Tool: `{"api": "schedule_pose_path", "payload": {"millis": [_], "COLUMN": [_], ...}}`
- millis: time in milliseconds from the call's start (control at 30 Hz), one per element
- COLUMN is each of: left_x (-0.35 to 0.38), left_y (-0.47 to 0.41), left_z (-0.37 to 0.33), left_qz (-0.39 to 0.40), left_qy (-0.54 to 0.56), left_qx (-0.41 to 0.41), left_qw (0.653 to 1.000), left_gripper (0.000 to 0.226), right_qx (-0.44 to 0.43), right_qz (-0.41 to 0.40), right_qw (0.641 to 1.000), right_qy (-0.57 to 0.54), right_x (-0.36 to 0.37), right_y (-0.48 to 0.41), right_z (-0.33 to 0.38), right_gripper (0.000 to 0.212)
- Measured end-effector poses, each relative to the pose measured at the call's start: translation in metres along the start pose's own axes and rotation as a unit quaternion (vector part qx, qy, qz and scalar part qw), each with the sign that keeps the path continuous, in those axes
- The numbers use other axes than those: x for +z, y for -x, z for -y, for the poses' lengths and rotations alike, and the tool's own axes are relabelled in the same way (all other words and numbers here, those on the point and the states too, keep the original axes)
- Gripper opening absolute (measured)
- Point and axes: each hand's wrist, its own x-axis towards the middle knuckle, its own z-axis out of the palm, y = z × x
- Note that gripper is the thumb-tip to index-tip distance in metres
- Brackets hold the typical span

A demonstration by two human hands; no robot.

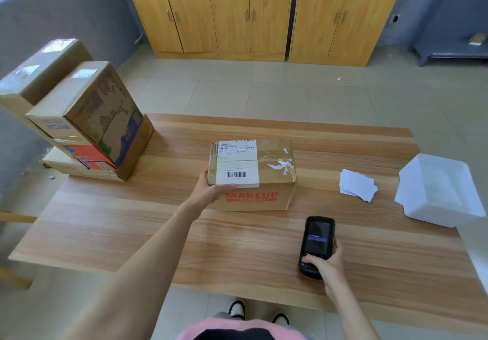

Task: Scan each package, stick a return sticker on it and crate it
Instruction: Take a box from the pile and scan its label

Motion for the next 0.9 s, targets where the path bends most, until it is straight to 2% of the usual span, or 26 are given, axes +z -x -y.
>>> {"api": "schedule_pose_path", "payload": {"millis": [133,267,567,700,833,900], "left_x": [0.000,-0.001,-0.001,-0.001,-0.001,-0.003], "left_y": [0.001,0.003,-0.001,-0.003,-0.006,-0.006], "left_z": [0.000,0.000,0.003,0.005,0.007,0.007], "left_qz": [0.001,0.006,0.002,0.006,0.001,0.009], "left_qy": [0.001,-0.002,0.007,0.019,0.015,0.011], "left_qx": [0.001,0.000,-0.002,0.004,0.006,0.005], "left_qw": [1.000,1.000,1.000,1.000,1.000,1.000], "left_gripper": [0.109,0.122,0.107,0.106,0.091,0.096], "right_qx": [0.017,0.027,0.017,0.011,0.009,0.006], "right_qz": [-0.022,-0.055,-0.105,-0.121,-0.142,-0.157], "right_qw": [1.000,0.998,0.987,0.982,0.973,0.966], "right_qy": [0.014,0.028,0.124,0.142,0.182,0.207], "right_x": [-0.003,-0.004,0.006,0.004,0.006,0.007], "right_y": [-0.001,-0.002,-0.001,0.000,0.002,0.002], "right_z": [-0.008,-0.018,-0.024,-0.026,-0.026,-0.025], "right_gripper": [0.113,0.116,0.073,0.069,0.069,0.069]}}
